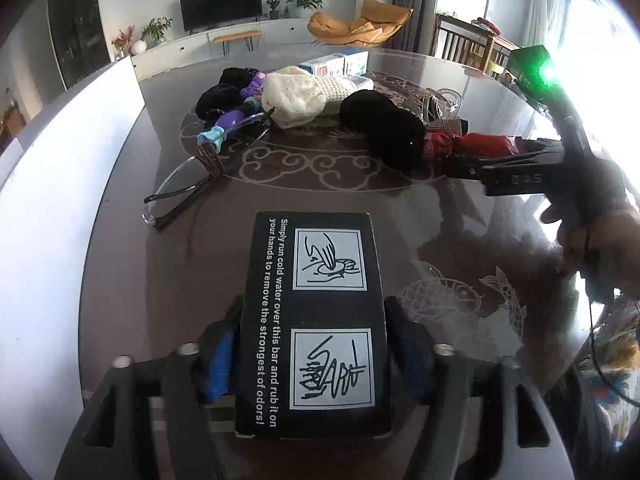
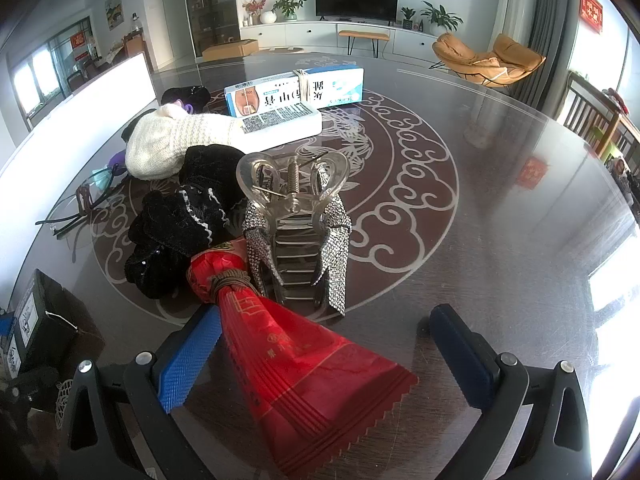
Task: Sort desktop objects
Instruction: 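Lift the black box off the pile with the left tool while the right tool lifts the red packet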
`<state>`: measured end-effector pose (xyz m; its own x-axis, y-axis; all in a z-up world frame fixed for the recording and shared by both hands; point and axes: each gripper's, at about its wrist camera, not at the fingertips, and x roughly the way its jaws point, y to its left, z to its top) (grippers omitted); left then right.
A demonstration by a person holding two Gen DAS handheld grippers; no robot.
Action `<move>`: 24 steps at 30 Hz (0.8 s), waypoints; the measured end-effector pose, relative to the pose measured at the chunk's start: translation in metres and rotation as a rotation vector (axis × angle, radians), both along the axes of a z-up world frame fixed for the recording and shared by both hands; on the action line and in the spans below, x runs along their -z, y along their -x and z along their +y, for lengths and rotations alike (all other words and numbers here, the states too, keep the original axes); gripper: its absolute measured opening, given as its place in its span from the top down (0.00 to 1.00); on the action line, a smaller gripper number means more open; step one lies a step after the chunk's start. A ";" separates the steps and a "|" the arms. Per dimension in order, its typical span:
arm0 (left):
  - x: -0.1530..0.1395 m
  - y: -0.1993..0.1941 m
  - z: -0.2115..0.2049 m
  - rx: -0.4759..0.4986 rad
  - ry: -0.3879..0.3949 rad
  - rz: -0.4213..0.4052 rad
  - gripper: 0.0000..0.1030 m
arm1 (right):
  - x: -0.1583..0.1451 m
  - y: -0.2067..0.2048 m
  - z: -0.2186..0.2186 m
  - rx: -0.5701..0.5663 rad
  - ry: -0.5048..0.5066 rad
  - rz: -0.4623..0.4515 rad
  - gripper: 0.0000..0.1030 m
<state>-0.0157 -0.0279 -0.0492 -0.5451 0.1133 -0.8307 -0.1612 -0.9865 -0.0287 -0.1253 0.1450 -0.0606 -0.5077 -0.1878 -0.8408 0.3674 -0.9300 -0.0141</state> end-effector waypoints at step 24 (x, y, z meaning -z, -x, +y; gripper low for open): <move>-0.006 0.009 -0.010 -0.002 -0.030 0.044 0.44 | -0.026 -0.008 -0.044 -0.295 -0.081 -0.218 0.79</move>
<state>-0.0248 -0.0382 -0.0429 -0.5815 0.1361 -0.8021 -0.1606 -0.9857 -0.0509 -0.1169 0.1012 -0.0349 -0.2489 -0.2281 -0.9413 0.6219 -0.7827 0.0252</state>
